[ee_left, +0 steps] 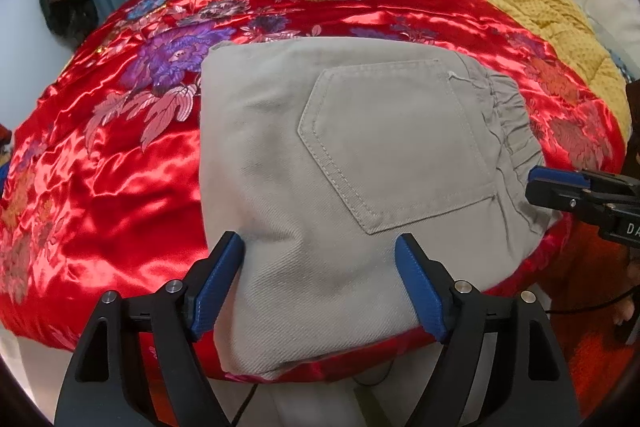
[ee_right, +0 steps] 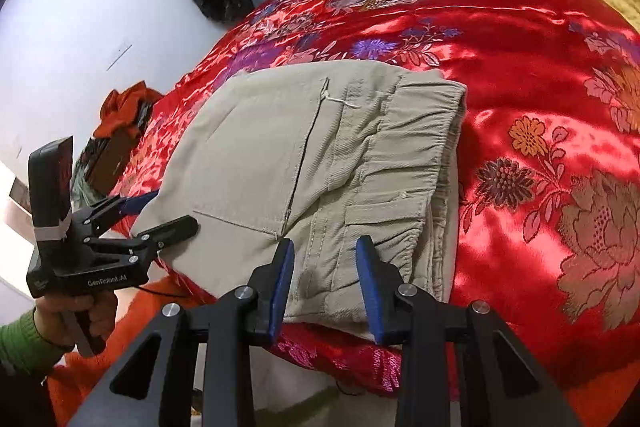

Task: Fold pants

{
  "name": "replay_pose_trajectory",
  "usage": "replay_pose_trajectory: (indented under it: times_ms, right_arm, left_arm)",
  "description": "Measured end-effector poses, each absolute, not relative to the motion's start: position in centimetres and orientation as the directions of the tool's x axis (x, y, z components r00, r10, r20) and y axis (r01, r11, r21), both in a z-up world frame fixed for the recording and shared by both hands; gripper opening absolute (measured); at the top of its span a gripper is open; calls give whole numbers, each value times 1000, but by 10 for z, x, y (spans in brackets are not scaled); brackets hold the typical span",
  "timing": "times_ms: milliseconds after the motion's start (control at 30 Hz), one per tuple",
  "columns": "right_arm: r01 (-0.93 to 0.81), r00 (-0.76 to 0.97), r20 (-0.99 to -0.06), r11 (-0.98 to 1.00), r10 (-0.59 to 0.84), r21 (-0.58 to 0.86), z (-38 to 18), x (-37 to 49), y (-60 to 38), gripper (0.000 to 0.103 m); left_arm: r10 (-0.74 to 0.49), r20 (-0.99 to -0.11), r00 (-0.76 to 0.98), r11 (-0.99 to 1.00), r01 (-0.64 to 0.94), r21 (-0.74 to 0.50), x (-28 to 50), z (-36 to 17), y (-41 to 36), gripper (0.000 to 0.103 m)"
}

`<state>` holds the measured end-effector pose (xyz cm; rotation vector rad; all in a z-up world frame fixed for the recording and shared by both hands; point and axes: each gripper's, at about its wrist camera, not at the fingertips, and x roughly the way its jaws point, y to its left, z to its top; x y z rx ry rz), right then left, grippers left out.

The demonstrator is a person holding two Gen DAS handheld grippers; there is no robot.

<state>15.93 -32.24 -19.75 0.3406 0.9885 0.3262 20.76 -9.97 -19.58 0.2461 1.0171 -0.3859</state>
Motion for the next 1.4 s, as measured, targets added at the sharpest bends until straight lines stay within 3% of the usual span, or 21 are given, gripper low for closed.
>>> replay_pose_trajectory:
  times_ms: [200,333,433,533,600,700,800,1400]
  right_arm:
    - [-113,537,-739,903,407,416,-199,157,-320,33]
    - [-116,557,-734,912,388,394,-200,154,-317,33]
    - [-124,559,-745,925,364,359,-200,153,-312,33]
    - [-123,565,-747,931,350,343,-201,153,-310,33]
    - [-116,568,-746,932,347,345,-202,153,-310,33]
    - [-117,568,-748,933,343,339,-203,153,-309,33]
    - [-126,567,-751,936,340,329,-202,152,-306,33]
    - [-119,576,-729,920,370,373,-203,151,-314,33]
  left_arm:
    - [-209,-866,454,909,417,-1,208,-196,-96,83]
    - [-246,-819,518,921,388,-32,221,-175,-70,84]
    - [-157,-779,607,963,268,16,262,-164,-38,98]
    - [-118,-742,660,991,128,-43,319,-172,-2,99]
    - [-75,-765,640,997,65,-44,355,-199,13,100]
    - [-79,-876,475,996,78,-48,386,-261,22,103]
    - [-75,-827,558,996,73,-41,378,-256,21,103]
    - [-61,-823,564,997,72,-25,376,-259,19,103]
